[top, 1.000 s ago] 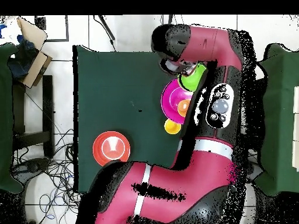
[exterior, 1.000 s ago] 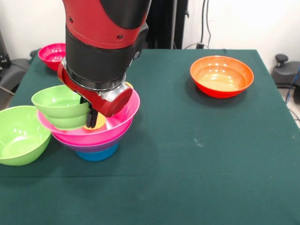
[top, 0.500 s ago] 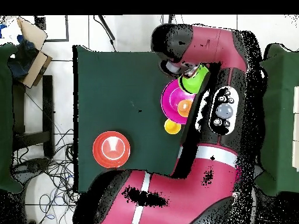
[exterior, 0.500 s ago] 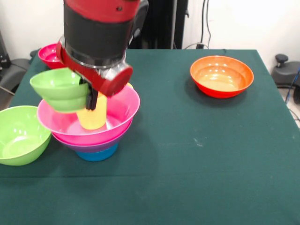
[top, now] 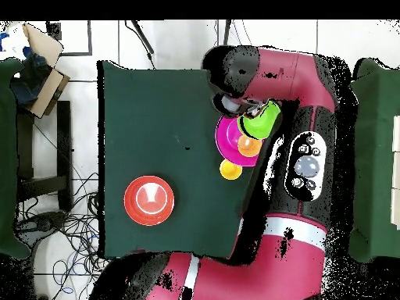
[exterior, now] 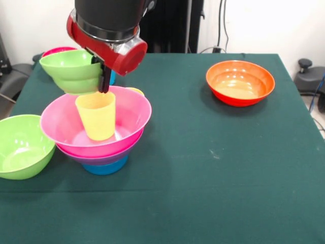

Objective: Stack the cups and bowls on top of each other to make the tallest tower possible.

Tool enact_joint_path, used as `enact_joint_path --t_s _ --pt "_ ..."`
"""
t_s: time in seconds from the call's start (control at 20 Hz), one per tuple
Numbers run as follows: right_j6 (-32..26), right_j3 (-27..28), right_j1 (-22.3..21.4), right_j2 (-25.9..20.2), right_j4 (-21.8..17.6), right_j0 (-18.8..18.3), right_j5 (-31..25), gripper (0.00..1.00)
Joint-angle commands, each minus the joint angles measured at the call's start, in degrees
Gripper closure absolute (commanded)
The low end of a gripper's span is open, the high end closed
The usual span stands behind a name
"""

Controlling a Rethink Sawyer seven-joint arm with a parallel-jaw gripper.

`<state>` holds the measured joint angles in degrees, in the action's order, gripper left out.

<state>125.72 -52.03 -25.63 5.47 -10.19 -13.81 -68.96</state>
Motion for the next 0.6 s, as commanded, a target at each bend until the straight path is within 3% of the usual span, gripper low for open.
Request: enact_joint_path --t_s 0.05,0.6 --pt "-9.95 -11.48 -2.31 -4.74 -2.18 -0.20 5.43 1.00" --pt "-7.97 -16.15 -3.09 -5.46 -2.27 -0.23 11.16 1.00"
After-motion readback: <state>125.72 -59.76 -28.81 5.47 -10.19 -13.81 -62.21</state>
